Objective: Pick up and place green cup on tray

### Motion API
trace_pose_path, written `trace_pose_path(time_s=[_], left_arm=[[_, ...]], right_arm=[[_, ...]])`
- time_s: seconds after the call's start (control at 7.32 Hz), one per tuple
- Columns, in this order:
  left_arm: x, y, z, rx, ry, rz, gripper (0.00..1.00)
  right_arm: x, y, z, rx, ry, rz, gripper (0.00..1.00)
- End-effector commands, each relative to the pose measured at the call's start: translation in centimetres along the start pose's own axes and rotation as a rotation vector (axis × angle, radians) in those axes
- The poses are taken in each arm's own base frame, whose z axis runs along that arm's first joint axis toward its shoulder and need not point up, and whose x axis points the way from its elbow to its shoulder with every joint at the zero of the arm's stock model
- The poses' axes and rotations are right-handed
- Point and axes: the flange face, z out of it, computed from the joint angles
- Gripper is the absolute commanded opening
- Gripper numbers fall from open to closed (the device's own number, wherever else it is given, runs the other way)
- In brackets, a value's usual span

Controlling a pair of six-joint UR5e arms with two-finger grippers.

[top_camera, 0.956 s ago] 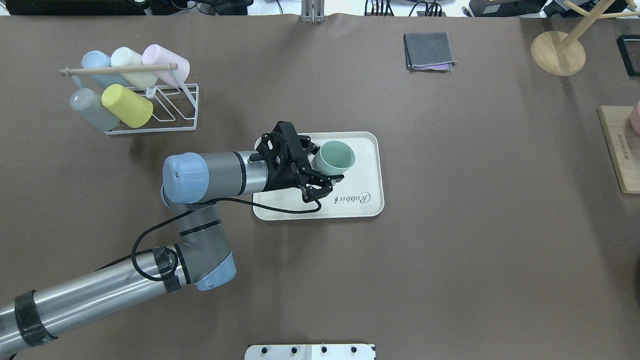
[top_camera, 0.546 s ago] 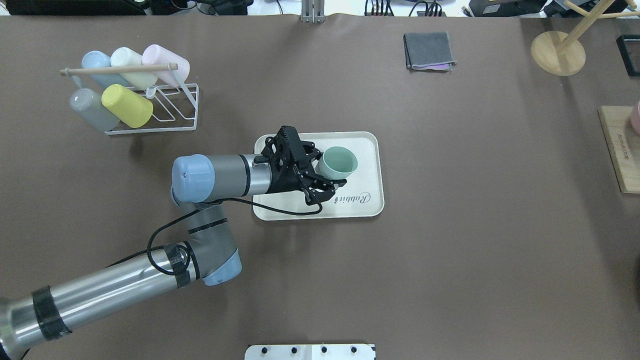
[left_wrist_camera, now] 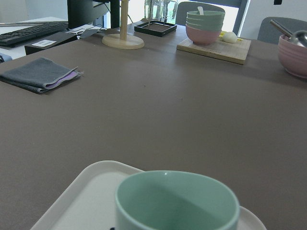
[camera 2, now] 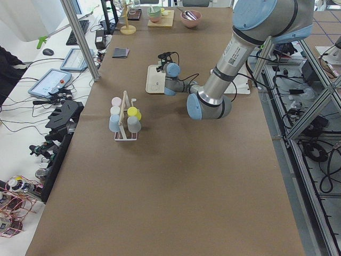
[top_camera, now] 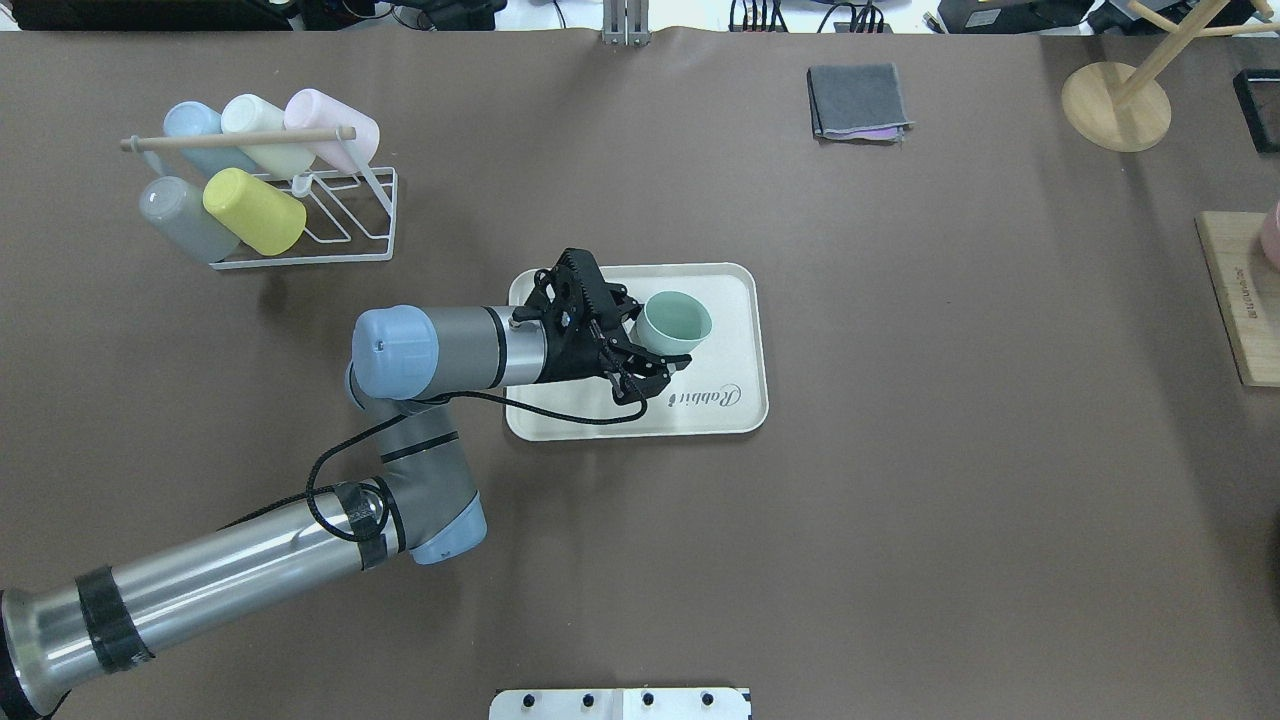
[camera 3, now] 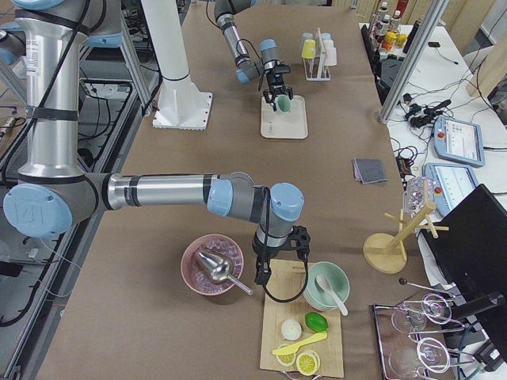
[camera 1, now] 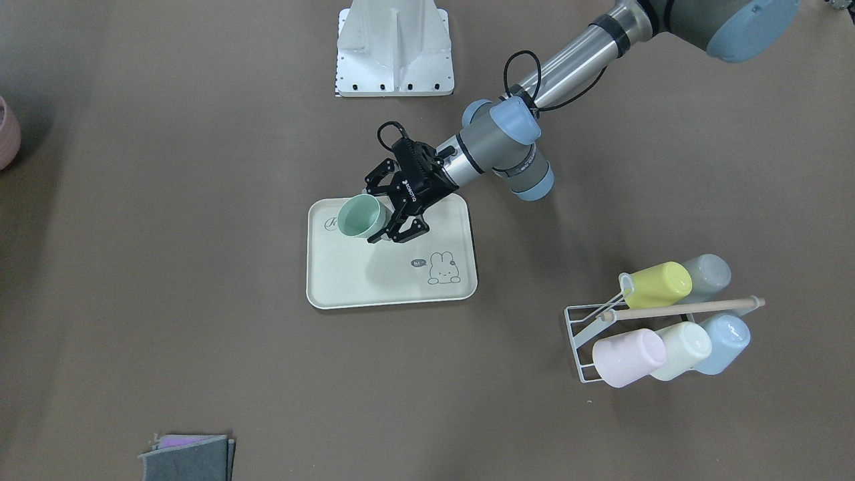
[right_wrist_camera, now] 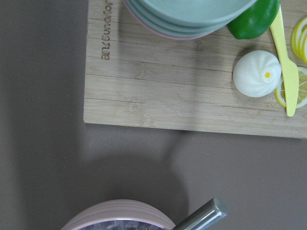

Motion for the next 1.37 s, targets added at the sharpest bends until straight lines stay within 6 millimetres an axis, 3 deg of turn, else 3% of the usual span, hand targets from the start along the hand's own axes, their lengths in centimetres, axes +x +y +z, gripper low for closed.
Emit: trace_pose_path(time_s=[0.0, 0.55, 0.96, 1.23], left_arm=[[-0.08, 0.17, 0.49, -0.027, -0.010, -0.005, 0.54], [-0.06, 1.03, 1.17, -0.067, -0.020, -0.012, 0.61], [0.08, 0.74, 1.36, -0.066, -0.026, -0.013, 0.87], [0.16, 0.53, 1.31, -0.061, -0.026, -0.013, 0.97]], right_arm=[[-0.28, -0.03, -0.19, 0.009, -0.042, 0.048, 1.00], [-0.94, -0.12, -0.40, 0.017, -0.125, 0.163, 1.00], [-0.93, -0.24, -0.47, 0.033, -0.119, 0.151, 1.00], [-0.96, -0.24, -0.52, 0.034, -0.117, 0.150, 1.00]])
